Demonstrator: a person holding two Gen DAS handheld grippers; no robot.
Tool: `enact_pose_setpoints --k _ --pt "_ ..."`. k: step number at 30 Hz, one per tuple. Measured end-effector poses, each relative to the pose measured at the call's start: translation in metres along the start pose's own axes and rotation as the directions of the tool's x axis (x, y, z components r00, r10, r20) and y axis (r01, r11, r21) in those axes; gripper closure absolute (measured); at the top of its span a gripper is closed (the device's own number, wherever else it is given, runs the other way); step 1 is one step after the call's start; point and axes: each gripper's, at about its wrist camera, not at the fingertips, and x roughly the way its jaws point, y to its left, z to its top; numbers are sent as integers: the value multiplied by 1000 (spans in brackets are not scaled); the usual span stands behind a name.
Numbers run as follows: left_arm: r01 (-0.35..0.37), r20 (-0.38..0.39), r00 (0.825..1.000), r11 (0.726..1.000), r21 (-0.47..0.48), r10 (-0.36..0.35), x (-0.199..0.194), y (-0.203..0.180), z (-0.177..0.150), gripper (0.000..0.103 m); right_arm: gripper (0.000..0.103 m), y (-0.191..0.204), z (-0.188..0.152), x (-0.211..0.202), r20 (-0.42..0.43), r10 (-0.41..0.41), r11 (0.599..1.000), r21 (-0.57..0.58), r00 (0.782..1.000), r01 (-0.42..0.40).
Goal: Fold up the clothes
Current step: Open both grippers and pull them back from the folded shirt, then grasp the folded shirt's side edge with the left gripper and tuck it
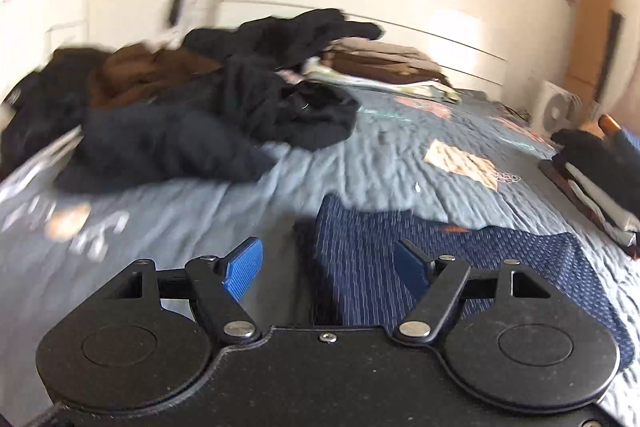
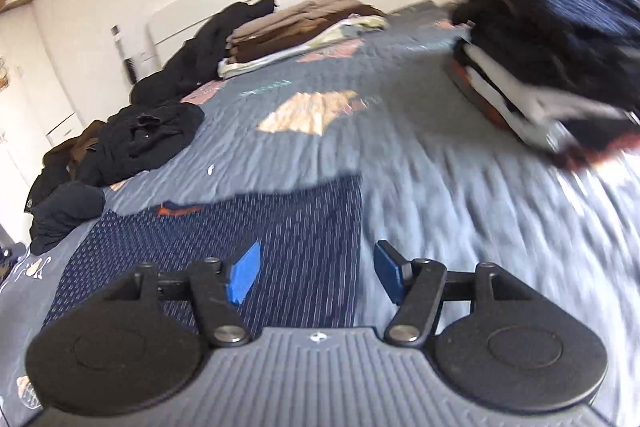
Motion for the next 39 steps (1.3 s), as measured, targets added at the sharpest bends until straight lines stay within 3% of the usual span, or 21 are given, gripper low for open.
enact_pose_setpoints --k 5,8,13,15,17,27,39 --pt "-98 -29 995 995 32 99 -31 -3 -37 42 38 9 -33 -29 -7 -58 998 -2 998 58" --pt "-70 -72 994 993 97 77 -36 -8 -49 49 37 18 -42 -31 -32 -34 998 -57 999 32" --pt "-50 -73 995 975 216 67 -37 -13 -56 56 35 44 -49 -26 -44 10 992 -128 999 -16" --pt "-51 -94 993 973 227 74 -30 -5 -58 68 34 56 -52 -26 -47 24 986 -166 999 -32" --pt "-36 -115 992 979 203 60 -24 2 -62 72 30 66 -53 -27 -41 27 978 -207 999 -35" --pt "49 -144 989 974 222 -17 -10 7 -76 72 25 76 -59 -13 -80 90 979 -175 993 -103" --pt "78 -170 985 975 207 -43 6 1 -79 72 24 82 -67 -5 -113 100 978 -171 989 -118"
